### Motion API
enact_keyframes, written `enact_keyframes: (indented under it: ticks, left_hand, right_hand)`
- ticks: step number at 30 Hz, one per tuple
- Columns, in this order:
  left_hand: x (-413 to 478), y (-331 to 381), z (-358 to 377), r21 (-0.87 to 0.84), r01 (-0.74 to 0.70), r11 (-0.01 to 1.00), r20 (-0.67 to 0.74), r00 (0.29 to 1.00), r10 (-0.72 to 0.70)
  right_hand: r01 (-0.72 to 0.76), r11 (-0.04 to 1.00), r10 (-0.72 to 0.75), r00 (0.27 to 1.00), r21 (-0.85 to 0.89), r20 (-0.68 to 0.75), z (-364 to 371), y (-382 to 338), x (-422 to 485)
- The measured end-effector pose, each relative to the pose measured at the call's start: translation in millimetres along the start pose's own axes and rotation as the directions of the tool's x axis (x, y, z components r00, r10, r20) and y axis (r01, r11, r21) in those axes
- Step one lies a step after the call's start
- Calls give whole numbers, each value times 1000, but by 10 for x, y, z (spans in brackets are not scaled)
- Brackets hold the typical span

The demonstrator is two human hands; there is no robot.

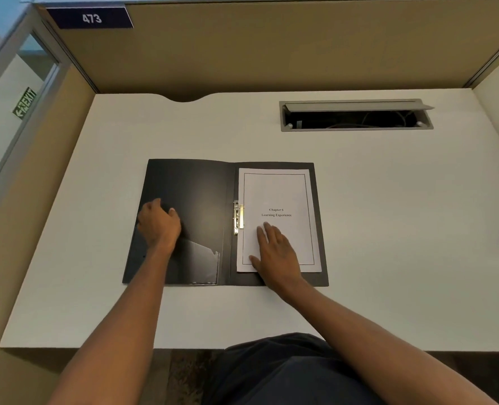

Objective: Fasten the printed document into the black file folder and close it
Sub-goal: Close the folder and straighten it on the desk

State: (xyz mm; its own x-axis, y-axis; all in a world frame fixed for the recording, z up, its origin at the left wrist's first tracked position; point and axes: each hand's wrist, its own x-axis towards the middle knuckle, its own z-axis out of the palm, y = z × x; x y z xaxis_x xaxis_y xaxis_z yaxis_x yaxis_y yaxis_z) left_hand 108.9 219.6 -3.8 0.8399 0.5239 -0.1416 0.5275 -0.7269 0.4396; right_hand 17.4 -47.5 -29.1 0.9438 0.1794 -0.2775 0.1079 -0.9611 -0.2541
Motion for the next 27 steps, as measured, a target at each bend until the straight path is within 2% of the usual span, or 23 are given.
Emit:
enact_keyframes:
  ticks: [3,8,13,22,24,27]
  left_hand:
    - [165,-120,-99,57,98,994,28,995,-100]
    - [343,-196,-175,13,200,980,112,973,-201]
    - [377,-158,-285,32,216,976,41,975,-217]
    - [265,147,-886,-12,72,997,-116,991,-73]
    - [211,255,-1023,-59,8,998,-106,994,-15]
    - [94,427,-1192,-202,-82,976,1,996,84]
  right_hand:
    - [1,999,0,999,-35,35,50,-21,-27]
    - [-2,996,10,997,-89,81,61,47,-51]
    - [-12,996,21,995,-93,95,36,60,-35]
    - [-29,993,39,996,-114,84,65,160,-108]
    - [-37,992,46,997,-119,68,90,228,-151]
    - [-53,993,60,996,-106,64,79,330,-223]
